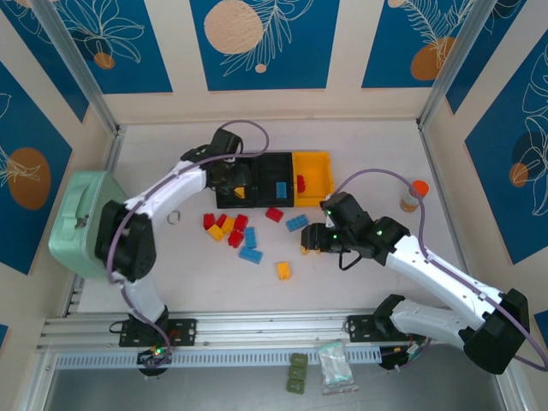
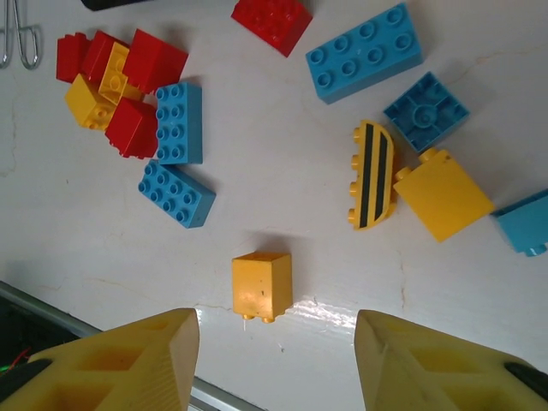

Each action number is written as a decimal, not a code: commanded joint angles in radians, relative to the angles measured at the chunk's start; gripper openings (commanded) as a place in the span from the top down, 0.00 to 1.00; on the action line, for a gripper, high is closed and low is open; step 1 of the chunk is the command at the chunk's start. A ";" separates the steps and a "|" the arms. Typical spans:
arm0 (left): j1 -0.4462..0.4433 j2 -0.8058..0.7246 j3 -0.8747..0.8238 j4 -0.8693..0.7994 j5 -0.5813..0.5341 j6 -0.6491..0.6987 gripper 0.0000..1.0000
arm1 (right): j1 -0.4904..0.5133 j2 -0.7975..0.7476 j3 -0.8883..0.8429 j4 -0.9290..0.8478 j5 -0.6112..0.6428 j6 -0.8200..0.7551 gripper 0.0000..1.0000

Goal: Sort the legos into containers by color
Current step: Place the lego in the container, then pick up the lego from the center of the table.

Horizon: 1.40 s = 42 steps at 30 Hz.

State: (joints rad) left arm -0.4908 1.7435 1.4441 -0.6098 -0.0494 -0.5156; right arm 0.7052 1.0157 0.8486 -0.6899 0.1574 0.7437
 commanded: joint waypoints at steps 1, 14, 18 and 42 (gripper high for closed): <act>-0.021 -0.119 -0.113 0.036 0.099 0.032 0.47 | -0.033 -0.026 -0.015 -0.035 -0.004 -0.023 0.48; -0.063 -0.582 -0.552 0.095 0.276 -0.044 0.41 | -0.177 0.034 -0.010 -0.079 -0.046 -0.027 0.48; -0.082 -0.692 -0.654 0.125 0.289 -0.098 0.40 | -0.201 0.076 -0.011 -0.083 -0.036 -0.016 0.48; -0.206 -0.769 -0.863 0.286 0.259 -0.251 0.38 | -0.303 0.388 -0.042 0.009 0.062 0.133 0.47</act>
State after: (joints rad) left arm -0.6857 0.9676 0.6014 -0.3511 0.2195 -0.7460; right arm 0.3931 1.3811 0.8261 -0.6769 0.1802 0.8265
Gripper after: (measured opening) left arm 0.624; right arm 0.533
